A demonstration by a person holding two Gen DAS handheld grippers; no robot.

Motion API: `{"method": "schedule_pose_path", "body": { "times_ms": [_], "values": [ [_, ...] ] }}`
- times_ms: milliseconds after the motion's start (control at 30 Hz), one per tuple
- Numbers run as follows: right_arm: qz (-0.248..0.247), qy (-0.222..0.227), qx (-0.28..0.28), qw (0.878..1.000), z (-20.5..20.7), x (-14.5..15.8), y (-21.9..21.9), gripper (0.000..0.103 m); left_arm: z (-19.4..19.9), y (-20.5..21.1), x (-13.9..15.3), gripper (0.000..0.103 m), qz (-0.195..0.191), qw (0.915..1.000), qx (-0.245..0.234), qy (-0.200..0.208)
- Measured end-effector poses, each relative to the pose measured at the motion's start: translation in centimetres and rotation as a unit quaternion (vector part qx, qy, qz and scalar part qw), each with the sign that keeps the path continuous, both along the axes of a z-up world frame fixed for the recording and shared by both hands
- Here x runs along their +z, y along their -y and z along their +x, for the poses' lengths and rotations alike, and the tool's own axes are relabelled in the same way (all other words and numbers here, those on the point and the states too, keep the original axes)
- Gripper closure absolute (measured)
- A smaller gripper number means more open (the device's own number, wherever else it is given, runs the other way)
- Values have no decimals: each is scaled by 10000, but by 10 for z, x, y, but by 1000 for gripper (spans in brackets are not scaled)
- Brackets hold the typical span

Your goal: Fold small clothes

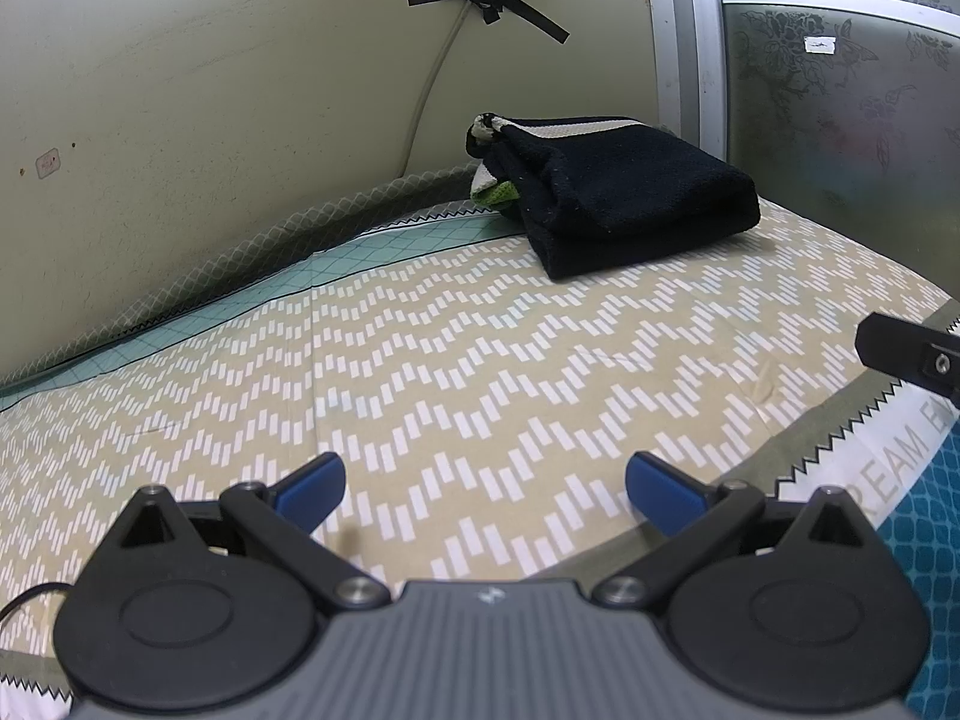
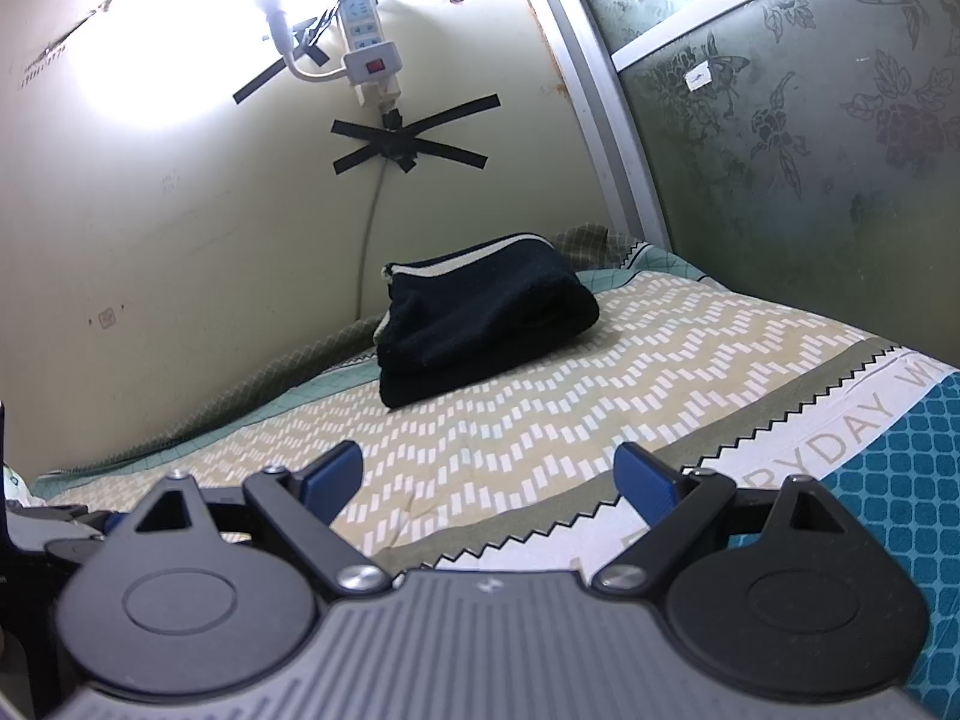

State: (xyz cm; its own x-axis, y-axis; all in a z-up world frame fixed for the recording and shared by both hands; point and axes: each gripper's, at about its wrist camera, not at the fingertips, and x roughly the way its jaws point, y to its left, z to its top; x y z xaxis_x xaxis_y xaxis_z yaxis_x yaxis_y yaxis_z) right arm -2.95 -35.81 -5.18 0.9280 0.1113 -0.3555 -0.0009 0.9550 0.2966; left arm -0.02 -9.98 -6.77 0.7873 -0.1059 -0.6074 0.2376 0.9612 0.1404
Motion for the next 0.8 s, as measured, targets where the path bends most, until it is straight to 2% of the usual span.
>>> {"method": "schedule_pose_path", "body": {
  "times_ms": [800],
  "values": [
    [-30, -52, 51, 10000, 3, -1, -1, 18, -1, 1, 0, 0, 3, 10000, 9, 12]
  ]
}}
